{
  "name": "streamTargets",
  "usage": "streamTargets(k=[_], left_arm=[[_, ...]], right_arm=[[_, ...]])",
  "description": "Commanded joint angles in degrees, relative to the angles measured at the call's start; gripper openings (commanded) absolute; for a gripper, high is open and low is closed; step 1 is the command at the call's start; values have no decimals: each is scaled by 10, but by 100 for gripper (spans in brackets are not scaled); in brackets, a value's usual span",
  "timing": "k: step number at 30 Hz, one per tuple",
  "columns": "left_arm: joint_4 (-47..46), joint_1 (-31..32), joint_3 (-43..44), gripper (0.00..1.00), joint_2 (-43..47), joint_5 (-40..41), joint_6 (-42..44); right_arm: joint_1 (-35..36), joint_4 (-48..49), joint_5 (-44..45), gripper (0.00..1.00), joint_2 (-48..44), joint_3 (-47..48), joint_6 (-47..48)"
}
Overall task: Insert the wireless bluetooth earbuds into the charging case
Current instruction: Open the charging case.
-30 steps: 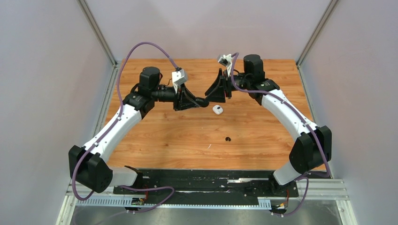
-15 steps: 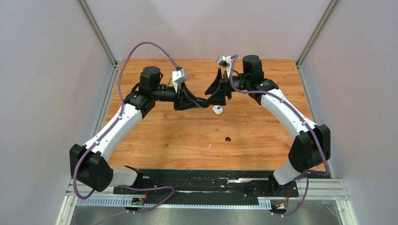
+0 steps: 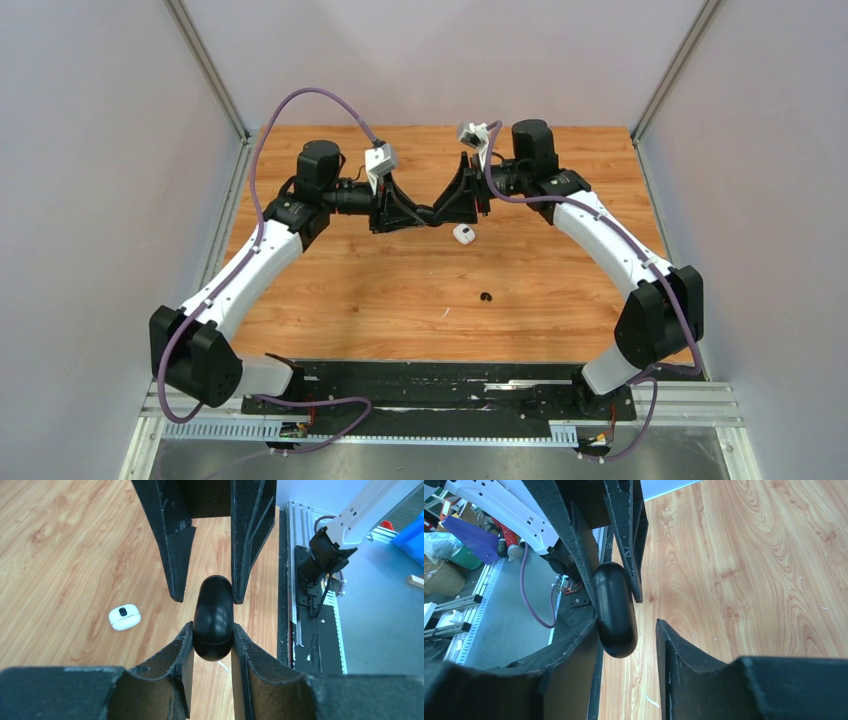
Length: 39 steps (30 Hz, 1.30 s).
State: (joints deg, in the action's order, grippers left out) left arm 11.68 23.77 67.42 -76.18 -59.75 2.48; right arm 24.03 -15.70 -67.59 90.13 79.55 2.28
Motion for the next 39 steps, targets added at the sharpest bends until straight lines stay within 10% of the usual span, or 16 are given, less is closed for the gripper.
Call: streamTargets(k=[1, 26, 39], left_arm=[[-13, 2, 13, 0, 5, -40, 6], [-97, -3, 8, 0, -10, -48, -81], [-74, -3, 10, 0, -8, -55, -58]], right_arm=[[-9, 1, 38, 41, 3, 25, 22], [-14, 10, 50, 28, -9, -5, 13], [-15, 14, 113, 38, -6, 21, 12]])
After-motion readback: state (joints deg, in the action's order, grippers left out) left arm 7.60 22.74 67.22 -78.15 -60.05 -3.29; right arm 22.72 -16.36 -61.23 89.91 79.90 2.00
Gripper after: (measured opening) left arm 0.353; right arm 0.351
